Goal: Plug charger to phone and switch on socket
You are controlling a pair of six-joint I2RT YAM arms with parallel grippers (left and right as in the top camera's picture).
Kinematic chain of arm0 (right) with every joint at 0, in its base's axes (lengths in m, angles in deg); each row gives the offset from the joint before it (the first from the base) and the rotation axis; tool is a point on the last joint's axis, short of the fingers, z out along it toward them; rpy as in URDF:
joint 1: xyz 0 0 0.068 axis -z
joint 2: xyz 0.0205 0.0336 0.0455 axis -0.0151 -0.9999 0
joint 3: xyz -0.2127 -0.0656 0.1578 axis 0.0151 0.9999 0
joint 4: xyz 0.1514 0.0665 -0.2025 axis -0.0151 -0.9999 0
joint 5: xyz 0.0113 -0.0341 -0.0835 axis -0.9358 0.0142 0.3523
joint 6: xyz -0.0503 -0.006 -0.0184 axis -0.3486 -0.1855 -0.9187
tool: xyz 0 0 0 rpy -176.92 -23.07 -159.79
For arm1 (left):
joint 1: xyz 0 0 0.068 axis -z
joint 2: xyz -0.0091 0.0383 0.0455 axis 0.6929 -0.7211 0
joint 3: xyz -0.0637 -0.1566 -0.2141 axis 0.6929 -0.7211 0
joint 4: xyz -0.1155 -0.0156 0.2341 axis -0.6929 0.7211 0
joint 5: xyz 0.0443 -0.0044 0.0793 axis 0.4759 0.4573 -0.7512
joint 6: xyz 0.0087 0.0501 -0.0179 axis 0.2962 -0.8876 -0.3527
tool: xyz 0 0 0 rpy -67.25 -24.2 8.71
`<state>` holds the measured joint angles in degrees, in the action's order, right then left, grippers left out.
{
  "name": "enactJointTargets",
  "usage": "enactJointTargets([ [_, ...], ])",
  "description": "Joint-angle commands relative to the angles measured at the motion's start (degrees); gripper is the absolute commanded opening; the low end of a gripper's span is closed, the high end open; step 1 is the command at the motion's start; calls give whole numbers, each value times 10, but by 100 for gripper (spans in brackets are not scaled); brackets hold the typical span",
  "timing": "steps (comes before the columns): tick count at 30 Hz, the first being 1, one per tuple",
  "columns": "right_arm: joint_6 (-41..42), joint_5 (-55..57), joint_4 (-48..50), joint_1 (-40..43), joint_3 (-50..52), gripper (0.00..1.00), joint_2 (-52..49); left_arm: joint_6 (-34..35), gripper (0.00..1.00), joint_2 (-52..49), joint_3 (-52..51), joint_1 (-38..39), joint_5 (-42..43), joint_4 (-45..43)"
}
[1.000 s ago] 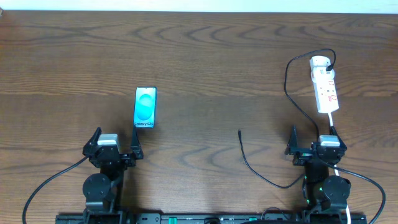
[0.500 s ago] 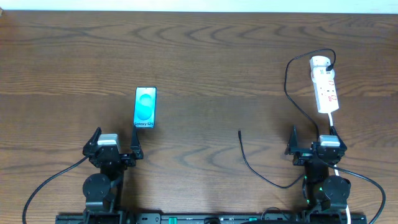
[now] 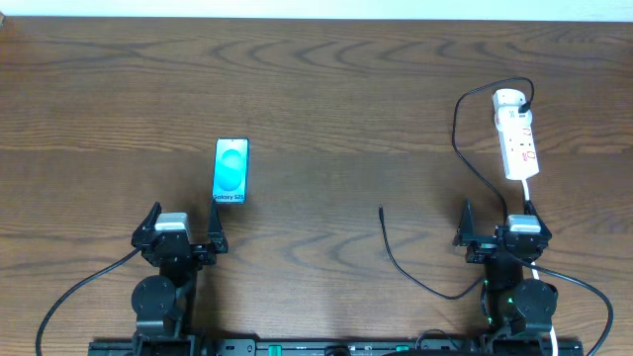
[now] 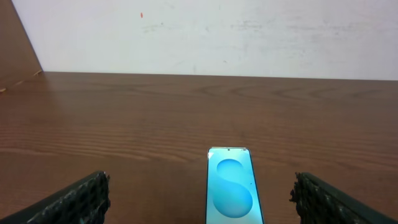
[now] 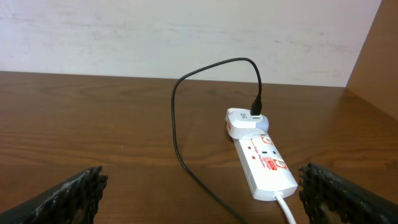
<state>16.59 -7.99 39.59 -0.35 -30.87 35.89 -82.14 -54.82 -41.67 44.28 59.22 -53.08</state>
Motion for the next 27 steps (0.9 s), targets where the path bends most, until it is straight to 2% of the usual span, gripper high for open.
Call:
enactJointTargets([
  [1, 9, 2, -2, 3, 1, 99, 5, 0, 94, 3, -18, -2, -7, 8],
  [6, 9, 2, -2, 3, 1, 99, 5, 1, 95, 3, -18, -2, -20, -5],
  [8, 9, 2, -2, 3, 1, 99, 5, 31, 94, 3, -14, -2, 10, -31],
  [11, 9, 2, -2, 3, 1, 99, 5, 50, 94, 3, 7, -2, 10, -35],
  [16, 9, 2, -2, 2, 1, 99, 5, 40, 94, -58, 123, -2, 10, 36],
  [18, 9, 2, -2, 3, 1, 99, 5, 30, 94, -122, 196, -2, 10, 73],
  [22, 9, 2, -2, 3, 1, 99, 5, 31, 94, -322, 406, -2, 11, 192],
  [26, 9, 2, -2, 3, 1, 99, 5, 30, 94, -544, 668, -2, 22, 395],
  [27, 9, 2, -2, 3, 1, 99, 5, 30, 94, -635, 781, -2, 24, 491],
])
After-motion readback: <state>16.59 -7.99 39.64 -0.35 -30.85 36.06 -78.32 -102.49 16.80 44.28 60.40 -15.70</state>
